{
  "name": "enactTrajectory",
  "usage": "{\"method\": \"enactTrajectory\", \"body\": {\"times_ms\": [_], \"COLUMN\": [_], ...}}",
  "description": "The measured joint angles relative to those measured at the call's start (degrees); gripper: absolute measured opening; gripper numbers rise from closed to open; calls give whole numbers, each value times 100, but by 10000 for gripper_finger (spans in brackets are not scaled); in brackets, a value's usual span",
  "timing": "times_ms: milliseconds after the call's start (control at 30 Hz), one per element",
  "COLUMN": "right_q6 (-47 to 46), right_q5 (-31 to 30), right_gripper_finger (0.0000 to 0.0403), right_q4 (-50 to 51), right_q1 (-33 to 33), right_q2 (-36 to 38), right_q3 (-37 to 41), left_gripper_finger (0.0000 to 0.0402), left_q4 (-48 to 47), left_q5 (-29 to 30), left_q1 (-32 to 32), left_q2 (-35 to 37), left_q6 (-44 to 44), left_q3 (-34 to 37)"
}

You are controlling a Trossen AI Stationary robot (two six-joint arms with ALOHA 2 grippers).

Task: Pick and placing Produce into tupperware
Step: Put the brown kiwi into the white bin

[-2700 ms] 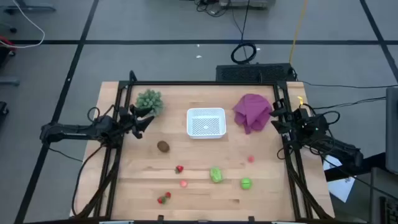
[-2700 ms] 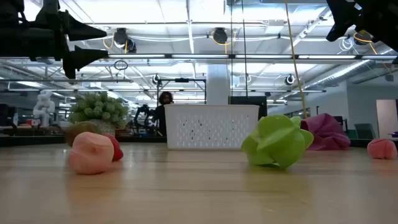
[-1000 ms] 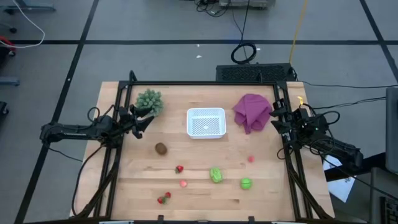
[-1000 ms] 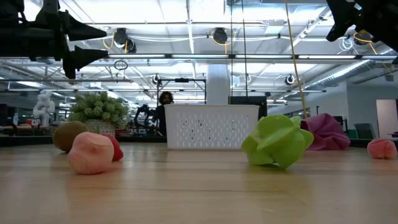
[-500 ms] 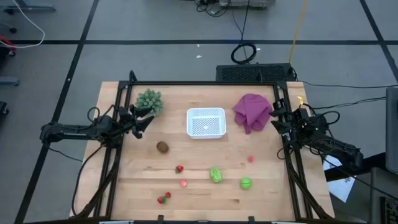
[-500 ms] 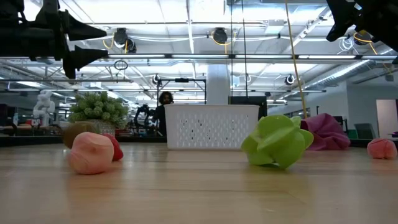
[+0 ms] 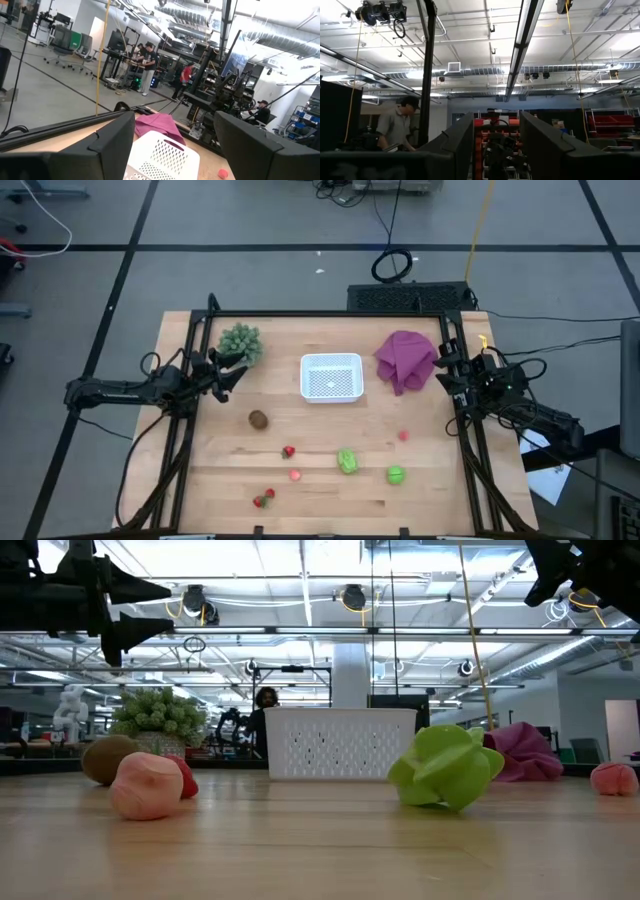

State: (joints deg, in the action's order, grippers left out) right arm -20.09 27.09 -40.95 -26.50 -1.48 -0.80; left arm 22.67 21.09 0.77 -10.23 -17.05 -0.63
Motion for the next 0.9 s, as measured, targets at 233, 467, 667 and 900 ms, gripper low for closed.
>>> {"method": "enactTrajectory", "body": {"times_ms": [233, 467, 667, 900], "right_q6": [-332, -327, -324, -311], "right_q5": [7, 59, -118, -449], "right_gripper_finger": [151, 151, 151, 151], "right_q4": [-126, -128, -182, -569], "right_q1": [-1, 0, 0, 0], "right_q2": [0, -2, -33, -145], "right_q3": [-44, -269, -302, -320], "left_gripper_finger": [274, 273, 273, 273], "left_q4": [-83, -22, -798, -2479], "left_q5": [-37, 45, 8, 1075], "left_q1": [-50, -50, -52, 79], "left_q2": [-56, -399, -1256, -3130], "left_q6": [-68, 31, 729, 1589], "left_q3": [0, -222, -1625, -4061]}}
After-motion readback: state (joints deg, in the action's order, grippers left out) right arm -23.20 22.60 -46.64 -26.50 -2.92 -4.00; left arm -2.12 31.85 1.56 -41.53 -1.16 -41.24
